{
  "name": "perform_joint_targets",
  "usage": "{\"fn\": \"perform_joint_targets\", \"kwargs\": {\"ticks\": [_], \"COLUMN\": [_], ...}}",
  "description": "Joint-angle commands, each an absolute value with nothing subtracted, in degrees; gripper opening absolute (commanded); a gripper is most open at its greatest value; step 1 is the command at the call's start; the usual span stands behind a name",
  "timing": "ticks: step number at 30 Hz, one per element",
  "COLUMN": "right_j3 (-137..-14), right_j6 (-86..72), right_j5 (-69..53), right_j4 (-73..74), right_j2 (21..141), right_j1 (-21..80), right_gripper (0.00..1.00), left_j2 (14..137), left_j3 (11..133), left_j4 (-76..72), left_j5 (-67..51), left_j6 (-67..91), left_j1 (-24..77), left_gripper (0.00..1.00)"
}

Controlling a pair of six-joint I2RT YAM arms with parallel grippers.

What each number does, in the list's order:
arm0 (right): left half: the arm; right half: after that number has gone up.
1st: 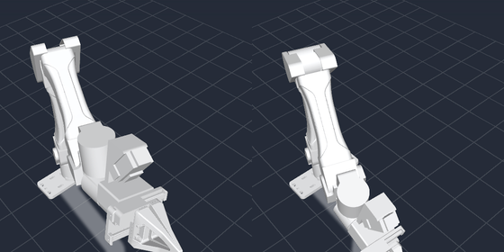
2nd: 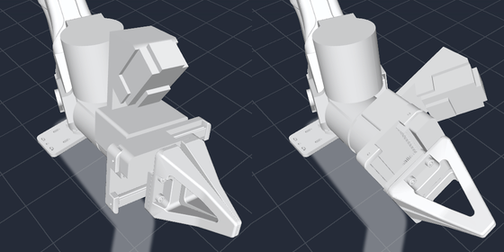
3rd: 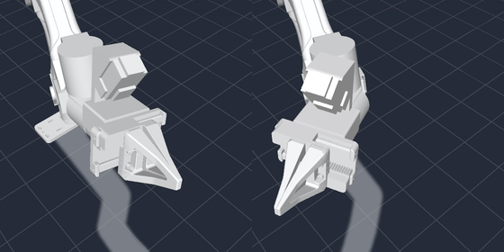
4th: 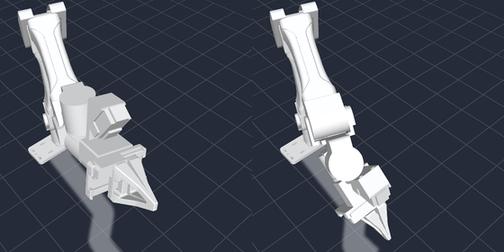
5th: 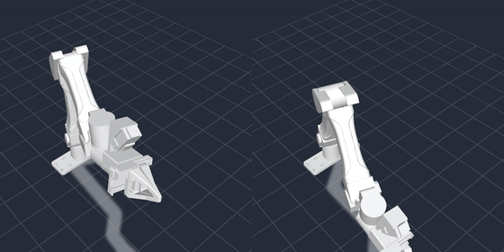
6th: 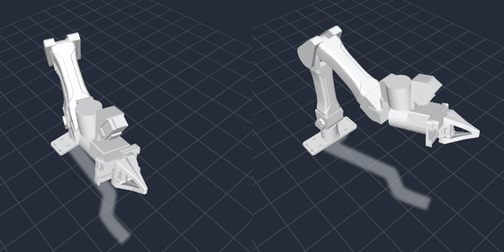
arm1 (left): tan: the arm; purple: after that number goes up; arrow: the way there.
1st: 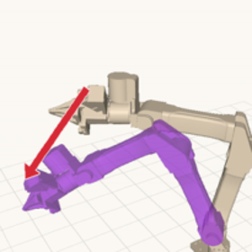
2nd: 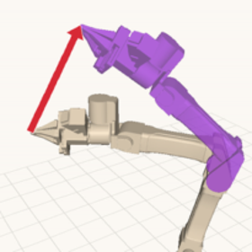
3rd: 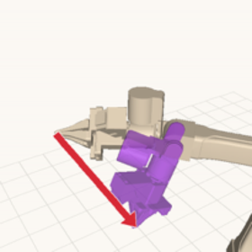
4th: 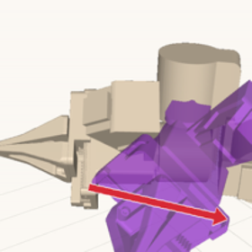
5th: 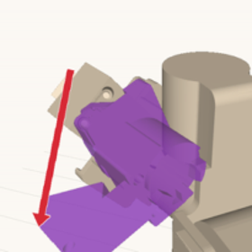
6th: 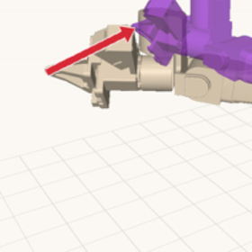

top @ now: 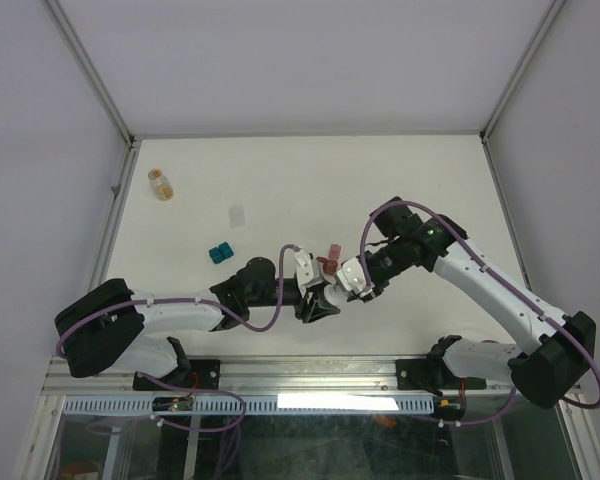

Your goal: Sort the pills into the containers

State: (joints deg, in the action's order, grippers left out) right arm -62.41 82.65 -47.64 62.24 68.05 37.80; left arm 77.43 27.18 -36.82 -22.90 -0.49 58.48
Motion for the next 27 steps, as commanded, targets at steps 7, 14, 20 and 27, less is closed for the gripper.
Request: {"fn": "perform_joint_targets", "kwargs": {"ticks": [7, 14, 20, 27], "right_j3": [-66.5, -59.0, -56.5, -61.1], "right_j6": [98.1, 58.3, 45.9, 42.7], "right_j5": [-45.8, -38.4, -35.5, -28.1], "right_j4": [65.9, 40.5, 32.0, 30.1], "right_j2": [67.8, 66.7, 80.8, 95.4], "right_j1": [35.0, 20.0, 4.7, 1.3], "right_gripper": [0.0, 0.01, 0.12, 0.19], "left_j2": [77.8, 75.9, 75.4, 74.3], "left_j3": [27.9, 25.7, 25.4, 24.6], "left_j4": [-38.0, -38.9, -39.6, -39.6], "left_j5": [-25.7, -25.0, -27.4, -26.6], "left_j6": [0.3, 0.7, 1.6, 1.8], "left_j1": [57.0, 56.1, 55.1, 54.7], "left_gripper": [0.0, 0.0, 0.0, 0.0]}}
